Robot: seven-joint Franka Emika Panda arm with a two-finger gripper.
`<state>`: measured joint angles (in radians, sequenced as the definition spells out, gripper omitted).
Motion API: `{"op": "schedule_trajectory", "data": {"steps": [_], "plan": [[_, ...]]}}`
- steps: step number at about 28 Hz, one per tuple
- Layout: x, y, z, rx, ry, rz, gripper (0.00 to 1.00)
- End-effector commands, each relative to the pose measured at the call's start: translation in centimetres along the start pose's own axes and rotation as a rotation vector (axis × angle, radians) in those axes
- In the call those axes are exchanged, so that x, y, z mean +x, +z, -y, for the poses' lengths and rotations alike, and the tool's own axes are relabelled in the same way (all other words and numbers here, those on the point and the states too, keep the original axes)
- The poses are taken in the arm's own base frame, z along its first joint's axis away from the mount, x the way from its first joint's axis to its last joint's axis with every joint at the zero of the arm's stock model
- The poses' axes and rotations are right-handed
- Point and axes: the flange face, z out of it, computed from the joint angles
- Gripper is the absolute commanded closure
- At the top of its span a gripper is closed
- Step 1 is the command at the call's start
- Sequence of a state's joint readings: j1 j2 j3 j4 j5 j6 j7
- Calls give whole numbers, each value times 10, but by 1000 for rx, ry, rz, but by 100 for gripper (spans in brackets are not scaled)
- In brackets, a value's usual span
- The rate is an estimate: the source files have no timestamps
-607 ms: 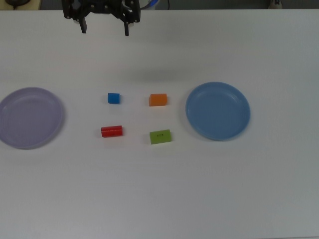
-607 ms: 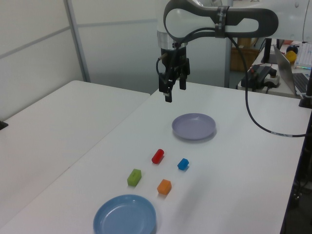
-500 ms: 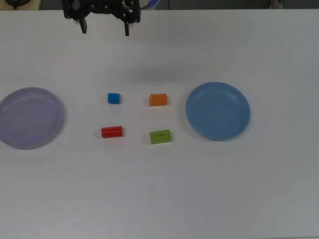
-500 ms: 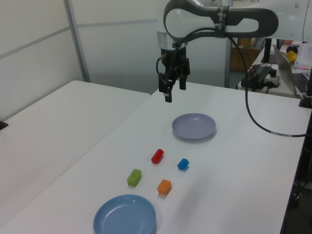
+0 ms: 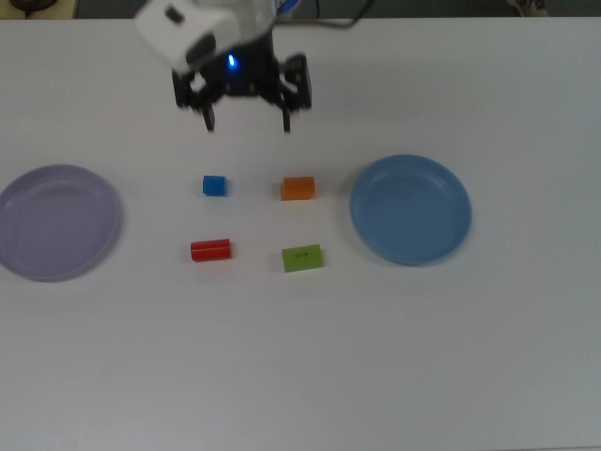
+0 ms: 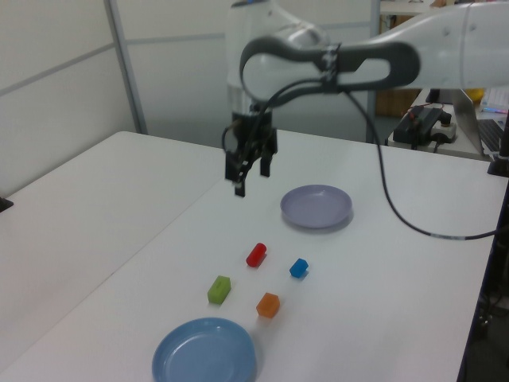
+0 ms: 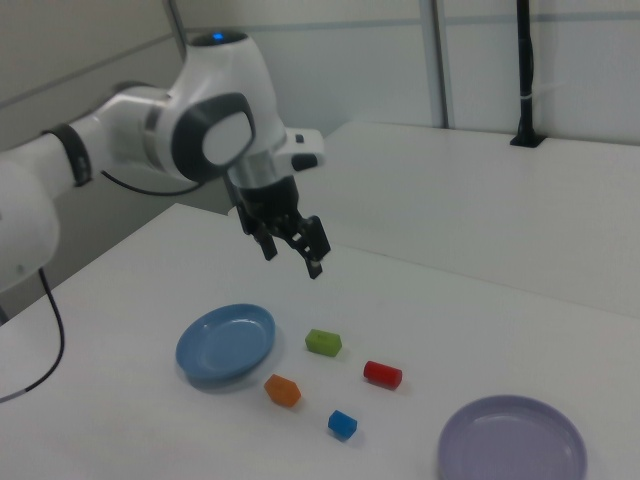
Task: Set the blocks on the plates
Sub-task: 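Move the open gripper down toward the green block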
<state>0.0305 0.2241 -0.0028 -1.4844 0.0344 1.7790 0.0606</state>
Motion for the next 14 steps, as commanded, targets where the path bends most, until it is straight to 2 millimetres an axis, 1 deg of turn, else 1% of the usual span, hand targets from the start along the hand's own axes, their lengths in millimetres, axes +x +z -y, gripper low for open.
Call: {"op": "schedule_trajectory", "data": {"steps": [1,2,3,7,8,12,13,14], "plan": [[21,50,13,1,5,-2,0],[27,64,26,11,1,-16,0],[29,70,32,12,10,-23,0],[32,103,39,2,59,-15,0],[33,117,47,0,49,-6,0],[34,145,56,-5,43,28,0],[33,155,62,-7,35,44,0],[32,161,67,-8,27,51,0]]}}
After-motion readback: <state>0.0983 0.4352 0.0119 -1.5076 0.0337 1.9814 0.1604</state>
